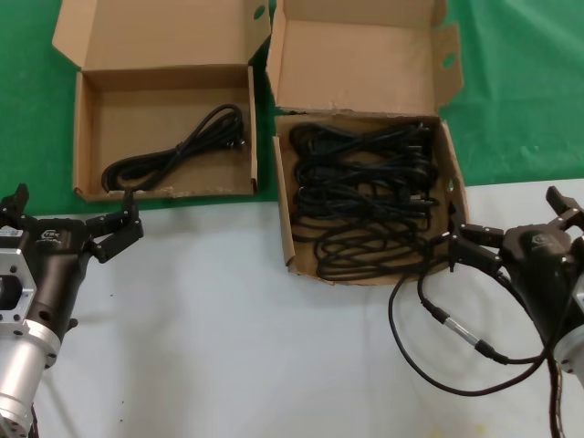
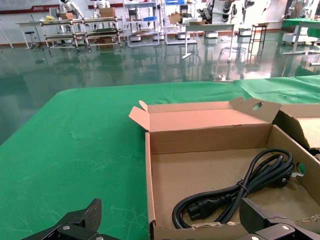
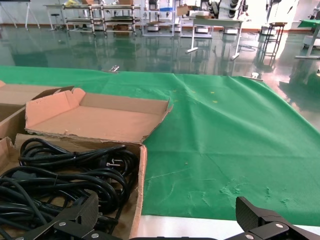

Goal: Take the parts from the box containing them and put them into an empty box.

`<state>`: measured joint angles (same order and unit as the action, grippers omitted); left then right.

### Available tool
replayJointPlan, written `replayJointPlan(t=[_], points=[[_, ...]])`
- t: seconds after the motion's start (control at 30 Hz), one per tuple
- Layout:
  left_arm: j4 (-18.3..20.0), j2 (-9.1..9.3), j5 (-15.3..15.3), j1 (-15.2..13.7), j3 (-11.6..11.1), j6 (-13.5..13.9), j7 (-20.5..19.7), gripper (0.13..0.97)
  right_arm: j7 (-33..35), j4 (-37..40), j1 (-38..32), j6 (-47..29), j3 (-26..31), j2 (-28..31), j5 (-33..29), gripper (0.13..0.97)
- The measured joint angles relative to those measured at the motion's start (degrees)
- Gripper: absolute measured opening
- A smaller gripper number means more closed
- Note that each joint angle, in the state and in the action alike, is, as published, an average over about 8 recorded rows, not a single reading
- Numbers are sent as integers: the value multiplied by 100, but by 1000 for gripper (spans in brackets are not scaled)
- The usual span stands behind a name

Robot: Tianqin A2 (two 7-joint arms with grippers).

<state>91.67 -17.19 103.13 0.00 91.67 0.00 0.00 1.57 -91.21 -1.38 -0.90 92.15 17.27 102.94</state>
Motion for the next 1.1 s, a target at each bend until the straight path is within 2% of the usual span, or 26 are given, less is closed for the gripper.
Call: replayJointPlan(t=[1.1], points=[[0,0,0,0,0,0,0,966,0,0,0,0,0,0,0,966]])
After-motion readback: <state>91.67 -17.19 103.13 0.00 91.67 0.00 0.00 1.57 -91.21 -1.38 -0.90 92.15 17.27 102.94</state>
